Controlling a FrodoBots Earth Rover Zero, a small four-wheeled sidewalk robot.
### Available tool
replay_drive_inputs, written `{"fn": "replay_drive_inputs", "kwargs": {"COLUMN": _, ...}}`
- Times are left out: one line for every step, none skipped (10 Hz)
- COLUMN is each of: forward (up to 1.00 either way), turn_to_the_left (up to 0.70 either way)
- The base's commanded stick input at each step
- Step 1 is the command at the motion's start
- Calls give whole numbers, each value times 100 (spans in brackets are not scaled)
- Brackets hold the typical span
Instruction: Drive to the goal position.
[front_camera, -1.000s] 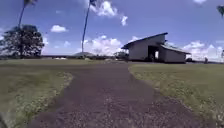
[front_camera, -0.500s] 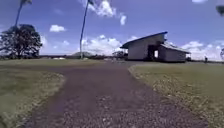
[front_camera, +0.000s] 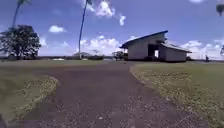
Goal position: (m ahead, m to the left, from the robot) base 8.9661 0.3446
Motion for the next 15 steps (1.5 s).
{"fn": "replay_drive_inputs", "kwargs": {"forward": 100, "turn_to_the_left": 0}}
{"fn": "replay_drive_inputs", "kwargs": {"forward": 100, "turn_to_the_left": 0}}
{"fn": "replay_drive_inputs", "kwargs": {"forward": 100, "turn_to_the_left": 0}}
{"fn": "replay_drive_inputs", "kwargs": {"forward": 100, "turn_to_the_left": 0}}
{"fn": "replay_drive_inputs", "kwargs": {"forward": 100, "turn_to_the_left": 0}}
{"fn": "replay_drive_inputs", "kwargs": {"forward": 100, "turn_to_the_left": 4}}
{"fn": "replay_drive_inputs", "kwargs": {"forward": 100, "turn_to_the_left": 27}}
{"fn": "replay_drive_inputs", "kwargs": {"forward": 100, "turn_to_the_left": 30}}
{"fn": "replay_drive_inputs", "kwargs": {"forward": 100, "turn_to_the_left": 16}}
{"fn": "replay_drive_inputs", "kwargs": {"forward": 100, "turn_to_the_left": 3}}
{"fn": "replay_drive_inputs", "kwargs": {"forward": 100, "turn_to_the_left": 2}}
{"fn": "replay_drive_inputs", "kwargs": {"forward": 100, "turn_to_the_left": 2}}
{"fn": "replay_drive_inputs", "kwargs": {"forward": 100, "turn_to_the_left": 2}}
{"fn": "replay_drive_inputs", "kwargs": {"forward": 100, "turn_to_the_left": 2}}
{"fn": "replay_drive_inputs", "kwargs": {"forward": 100, "turn_to_the_left": 2}}
